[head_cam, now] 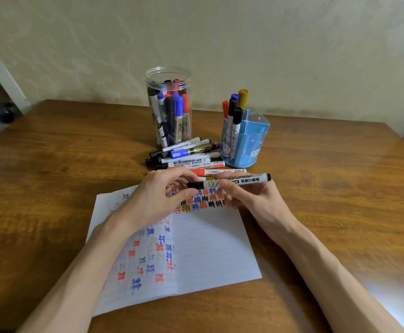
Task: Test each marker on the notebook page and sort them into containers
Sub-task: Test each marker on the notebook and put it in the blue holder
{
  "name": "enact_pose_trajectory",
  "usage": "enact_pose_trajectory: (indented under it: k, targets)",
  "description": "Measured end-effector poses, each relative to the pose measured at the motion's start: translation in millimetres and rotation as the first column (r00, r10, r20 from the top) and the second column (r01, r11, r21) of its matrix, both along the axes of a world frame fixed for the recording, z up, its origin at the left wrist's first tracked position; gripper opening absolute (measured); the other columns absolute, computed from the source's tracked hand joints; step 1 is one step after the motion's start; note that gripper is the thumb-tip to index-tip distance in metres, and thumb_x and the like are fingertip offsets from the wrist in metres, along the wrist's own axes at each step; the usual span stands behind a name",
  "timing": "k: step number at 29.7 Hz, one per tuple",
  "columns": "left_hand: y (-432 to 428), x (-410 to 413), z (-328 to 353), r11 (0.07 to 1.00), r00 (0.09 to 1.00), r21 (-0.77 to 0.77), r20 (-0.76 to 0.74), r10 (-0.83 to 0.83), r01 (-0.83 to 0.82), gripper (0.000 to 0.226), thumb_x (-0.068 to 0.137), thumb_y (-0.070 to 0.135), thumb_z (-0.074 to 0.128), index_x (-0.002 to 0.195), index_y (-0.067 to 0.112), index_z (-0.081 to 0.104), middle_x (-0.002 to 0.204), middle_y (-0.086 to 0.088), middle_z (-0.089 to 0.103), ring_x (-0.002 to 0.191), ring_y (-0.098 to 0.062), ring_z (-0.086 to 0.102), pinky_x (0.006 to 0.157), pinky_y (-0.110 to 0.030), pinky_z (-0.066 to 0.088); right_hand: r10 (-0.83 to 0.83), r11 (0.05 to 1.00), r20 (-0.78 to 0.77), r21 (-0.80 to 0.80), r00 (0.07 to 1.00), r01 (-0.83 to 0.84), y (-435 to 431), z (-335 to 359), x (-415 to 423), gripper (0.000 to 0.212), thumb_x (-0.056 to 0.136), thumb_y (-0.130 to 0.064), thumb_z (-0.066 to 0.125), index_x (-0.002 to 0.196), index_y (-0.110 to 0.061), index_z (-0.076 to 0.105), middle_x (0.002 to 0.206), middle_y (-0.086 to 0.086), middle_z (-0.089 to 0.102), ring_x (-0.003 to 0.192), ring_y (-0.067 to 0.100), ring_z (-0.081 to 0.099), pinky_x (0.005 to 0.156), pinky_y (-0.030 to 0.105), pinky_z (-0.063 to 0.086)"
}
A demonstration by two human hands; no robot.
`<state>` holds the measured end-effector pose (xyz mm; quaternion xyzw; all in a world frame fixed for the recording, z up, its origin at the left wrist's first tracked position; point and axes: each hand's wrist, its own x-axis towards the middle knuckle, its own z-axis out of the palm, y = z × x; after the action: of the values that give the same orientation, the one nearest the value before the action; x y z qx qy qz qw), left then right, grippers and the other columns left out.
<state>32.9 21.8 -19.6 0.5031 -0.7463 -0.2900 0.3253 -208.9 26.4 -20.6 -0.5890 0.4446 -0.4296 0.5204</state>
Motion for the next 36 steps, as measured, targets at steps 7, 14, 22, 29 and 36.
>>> enact_pose_trajectory:
  k: [7,14,22,29,36]
  targets:
    - [2,0,2,1.0,0.999,0.008,-0.034,-0.012,0.013,0.024,0.094,0.036,0.067,0.118,0.038,0.068,0.111,0.025,0.067,0.108,0.008,0.063,0.082,-0.025,0.061,0.066,0.981,0.16,0.168,0.985,-0.093,-5,6,-8,0.026,0.105,-0.024,0.059,0.116,-0.013,0.081,0.109,0.015,0.079,0.086,0.029,0.071,0.075,0.037,0.056]
    - [1,2,3,0.999,0.999,-0.014,-0.036,0.04,-0.041,0.04,0.081,0.045,0.066,0.117,0.031,0.076,0.113,0.011,0.075,0.101,0.004,0.068,0.083,-0.024,0.061,-0.006,0.985,-0.279,-0.168,0.96,-0.042,-9,3,-17,0.016,0.088,-0.032,0.079,0.102,-0.025,0.08,0.083,-0.01,0.08,0.067,0.009,0.072,0.061,0.022,0.059]
    - [-2,-3,-4,0.976,0.994,-0.189,0.016,0.11,-0.105,0.024,0.09,0.017,0.074,0.114,0.019,0.078,0.101,0.009,0.072,0.089,0.001,0.07,0.072,-0.018,0.06,-0.058,0.968,-0.206,-0.252,0.977,0.004,-8,-11,-5,0.021,0.088,-0.033,0.076,0.104,-0.021,0.08,0.102,-0.011,0.078,0.092,0.003,0.076,0.075,0.017,0.059]
    - [-4,-9,4,0.986,0.998,-0.153,0.001,0.06,-0.059,0.028,0.086,0.045,0.061,0.109,0.032,0.07,0.1,0.028,0.065,0.101,0.006,0.063,0.076,-0.011,0.054,-0.091,0.965,-0.209,-0.262,0.974,0.034,-16,-14,-6,0.023,0.092,-0.031,0.078,0.108,-0.015,0.081,0.103,-0.006,0.08,0.095,0.005,0.075,0.075,0.02,0.059]
    - [-15,-24,26,0.987,0.979,-0.119,-0.187,0.083,-0.107,0.015,0.091,0.029,0.074,0.104,0.021,0.071,0.094,0.013,0.073,0.091,-0.006,0.07,0.074,-0.018,0.057,-0.509,0.812,-0.025,-0.345,0.86,0.471,-25,-10,-19,0.033,0.1,-0.042,0.064,0.126,-0.022,0.068,0.125,-0.004,0.069,0.111,0.006,0.064,0.088,0.021,0.056]
